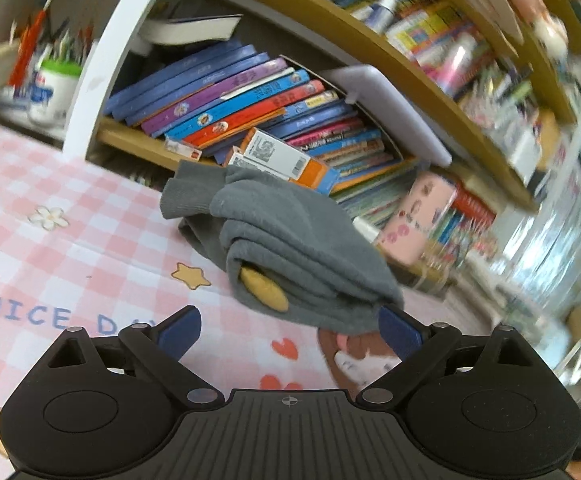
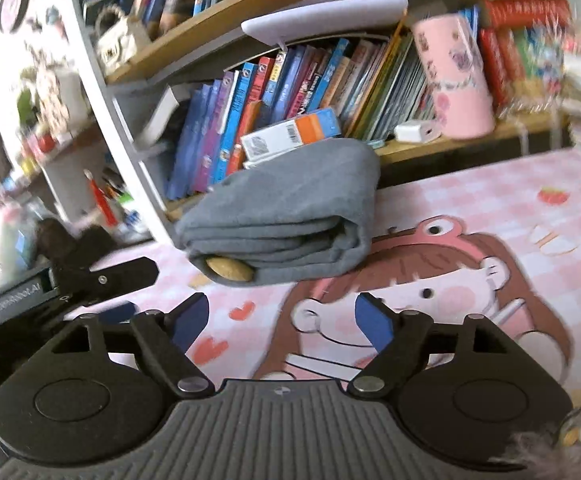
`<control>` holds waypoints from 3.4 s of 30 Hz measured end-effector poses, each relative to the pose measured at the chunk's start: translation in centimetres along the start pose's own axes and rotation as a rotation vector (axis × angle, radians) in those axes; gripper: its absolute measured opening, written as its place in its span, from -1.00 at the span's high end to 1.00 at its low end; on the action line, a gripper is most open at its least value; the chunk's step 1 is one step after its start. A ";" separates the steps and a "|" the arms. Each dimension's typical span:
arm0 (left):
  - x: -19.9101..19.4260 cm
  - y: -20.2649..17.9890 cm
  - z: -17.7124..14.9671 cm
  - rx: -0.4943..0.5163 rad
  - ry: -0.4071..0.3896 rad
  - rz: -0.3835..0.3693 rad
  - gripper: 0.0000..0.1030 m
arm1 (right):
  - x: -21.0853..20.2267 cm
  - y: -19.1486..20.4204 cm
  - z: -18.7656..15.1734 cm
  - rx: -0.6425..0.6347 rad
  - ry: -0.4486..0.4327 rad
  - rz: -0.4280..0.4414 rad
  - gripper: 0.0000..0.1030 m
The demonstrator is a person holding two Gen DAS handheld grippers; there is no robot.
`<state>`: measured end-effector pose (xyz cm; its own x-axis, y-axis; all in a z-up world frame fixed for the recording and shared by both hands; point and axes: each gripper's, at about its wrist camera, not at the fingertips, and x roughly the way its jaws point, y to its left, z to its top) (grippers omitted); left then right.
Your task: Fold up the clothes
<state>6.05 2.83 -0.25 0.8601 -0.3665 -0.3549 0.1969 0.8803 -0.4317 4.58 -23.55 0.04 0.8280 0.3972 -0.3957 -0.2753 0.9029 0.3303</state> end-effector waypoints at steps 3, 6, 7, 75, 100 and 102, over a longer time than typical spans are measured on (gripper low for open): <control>-0.6 -0.8 -0.4 0.072 -0.004 0.054 -0.89 | -0.1 0.6 -0.7 -0.072 0.010 -0.080 -0.56; -1.7 -1.2 -0.7 0.119 -0.016 0.105 -0.89 | -0.3 0.8 -1.0 -0.107 0.004 -0.116 -0.59; -2.0 -1.2 -0.9 0.131 -0.018 0.120 -0.89 | -0.5 0.9 -1.1 -0.116 -0.004 -0.120 -0.63; -3.9 -4.0 -2.7 0.406 -0.012 0.385 -1.00 | -2.3 3.9 -2.6 -0.274 -0.005 -0.239 -1.00; -3.7 -4.1 -2.6 0.426 -0.012 0.395 -1.00 | -2.2 4.0 -2.5 -0.277 0.003 -0.246 -1.00; -3.7 -4.2 -2.6 0.433 -0.011 0.393 -1.00 | -2.2 4.0 -2.5 -0.277 0.004 -0.246 -1.00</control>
<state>0.78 -0.31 0.69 0.9118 0.0137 -0.4104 0.0344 0.9934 0.1097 0.41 -20.35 0.07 0.8840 0.1631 -0.4382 -0.1908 0.9814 -0.0197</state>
